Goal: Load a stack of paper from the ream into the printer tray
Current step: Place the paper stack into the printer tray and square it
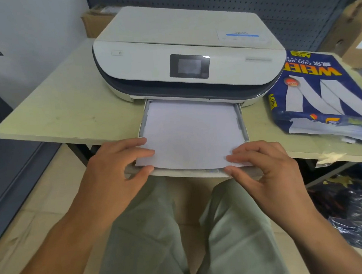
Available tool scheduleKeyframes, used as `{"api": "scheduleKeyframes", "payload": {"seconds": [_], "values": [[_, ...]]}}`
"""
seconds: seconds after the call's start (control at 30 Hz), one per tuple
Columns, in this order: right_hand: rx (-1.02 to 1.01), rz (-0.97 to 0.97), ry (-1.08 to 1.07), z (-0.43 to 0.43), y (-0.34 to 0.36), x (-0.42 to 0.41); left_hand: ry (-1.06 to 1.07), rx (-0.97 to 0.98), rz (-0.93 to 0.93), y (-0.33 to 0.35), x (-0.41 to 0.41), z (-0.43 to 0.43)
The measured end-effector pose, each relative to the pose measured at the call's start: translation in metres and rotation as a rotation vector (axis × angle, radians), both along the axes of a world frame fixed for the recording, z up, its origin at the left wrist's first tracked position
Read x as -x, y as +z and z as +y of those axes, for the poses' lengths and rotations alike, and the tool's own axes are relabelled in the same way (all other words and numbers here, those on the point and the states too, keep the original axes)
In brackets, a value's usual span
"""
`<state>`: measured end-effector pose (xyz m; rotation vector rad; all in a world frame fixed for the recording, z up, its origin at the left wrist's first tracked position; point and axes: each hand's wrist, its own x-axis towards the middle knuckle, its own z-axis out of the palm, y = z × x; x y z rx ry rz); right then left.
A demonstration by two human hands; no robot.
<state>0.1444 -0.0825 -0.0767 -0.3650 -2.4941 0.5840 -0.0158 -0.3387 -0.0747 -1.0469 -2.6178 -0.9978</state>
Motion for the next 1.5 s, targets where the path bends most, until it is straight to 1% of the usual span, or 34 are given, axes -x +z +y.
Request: {"api": "scheduleKeyframes", "payload": {"seconds": [0.13,0.3,0.43,0.57,0.7,0.97,1.03,1.1,1.2,1.33,1.5], "values": [[0.040,-0.083,-0.051,0.001,-0.001,0.007,0.020,0.000,-0.071,-0.001,0.008,0.001],[0.060,-0.131,-0.062,0.003,0.002,0.013,0.044,0.003,-0.098,0.000,0.012,0.006],[0.147,-0.186,-0.061,0.005,0.006,0.016,0.024,0.030,-0.142,0.001,0.016,0.007],[0.268,-0.194,-0.055,0.006,0.007,0.019,0.065,0.062,-0.167,0.003,0.018,0.011],[0.351,-0.157,-0.069,0.006,0.009,0.021,0.079,0.078,-0.189,0.005,0.020,0.013],[0.328,-0.244,-0.075,0.011,0.010,0.023,0.117,0.087,-0.199,0.008,0.018,0.015],[0.340,-0.197,-0.091,0.016,0.014,0.024,0.144,0.059,-0.209,0.010,0.020,0.015],[0.341,-0.133,-0.136,0.026,0.020,0.029,0.175,0.048,-0.177,0.012,0.024,0.018],[0.262,-0.113,-0.191,0.045,0.024,0.041,0.185,0.034,-0.151,0.012,0.028,0.026],[0.228,-0.098,-0.171,0.061,0.019,0.054,0.230,-0.020,-0.212,0.008,0.034,0.037],[0.280,-0.119,-0.145,0.069,0.010,0.055,0.253,-0.082,-0.275,0.008,0.035,0.038]]}}
